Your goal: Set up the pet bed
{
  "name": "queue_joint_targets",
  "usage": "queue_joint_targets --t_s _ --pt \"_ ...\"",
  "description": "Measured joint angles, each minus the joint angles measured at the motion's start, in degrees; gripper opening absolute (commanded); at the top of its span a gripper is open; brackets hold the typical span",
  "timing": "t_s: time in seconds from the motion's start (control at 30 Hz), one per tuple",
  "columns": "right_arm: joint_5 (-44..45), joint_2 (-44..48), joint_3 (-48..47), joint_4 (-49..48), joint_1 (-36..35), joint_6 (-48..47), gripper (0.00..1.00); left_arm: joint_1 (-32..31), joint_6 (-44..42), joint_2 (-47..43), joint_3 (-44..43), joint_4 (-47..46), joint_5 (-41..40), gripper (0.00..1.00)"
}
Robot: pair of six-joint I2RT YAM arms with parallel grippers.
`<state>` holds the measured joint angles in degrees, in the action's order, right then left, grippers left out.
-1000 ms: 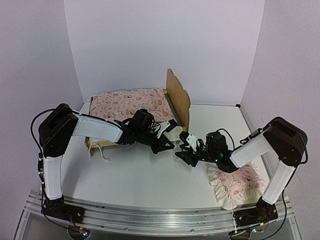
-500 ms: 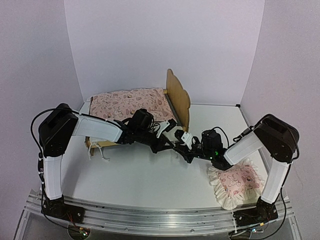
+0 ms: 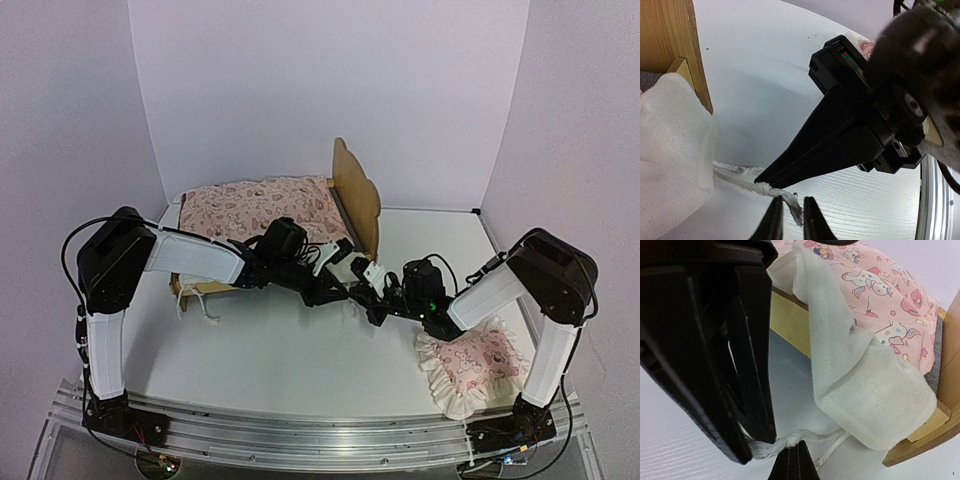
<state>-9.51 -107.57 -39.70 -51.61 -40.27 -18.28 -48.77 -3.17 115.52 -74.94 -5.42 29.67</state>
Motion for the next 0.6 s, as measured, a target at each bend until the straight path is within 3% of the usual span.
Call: queue_joint_targets --t_s 0.1,0.33,0.6 --pt "1.44 0.19 0.95 -0.22 0.00 2.82 0.00 0.00 0.71 -0.06 0.28 -0.15 -1.27 0.41" --pt "5.13 1.08 3.91 -0.07 0.00 11.29 0.00 -0.02 7.10 -1.11 4.02 -0.61 -7.91 0.36" --pt "9.46 1.09 4.28 -0.06 0.02 26.61 0.00 -1.48 20.04 1.67 5.70 -7.96 -18.31 0.41"
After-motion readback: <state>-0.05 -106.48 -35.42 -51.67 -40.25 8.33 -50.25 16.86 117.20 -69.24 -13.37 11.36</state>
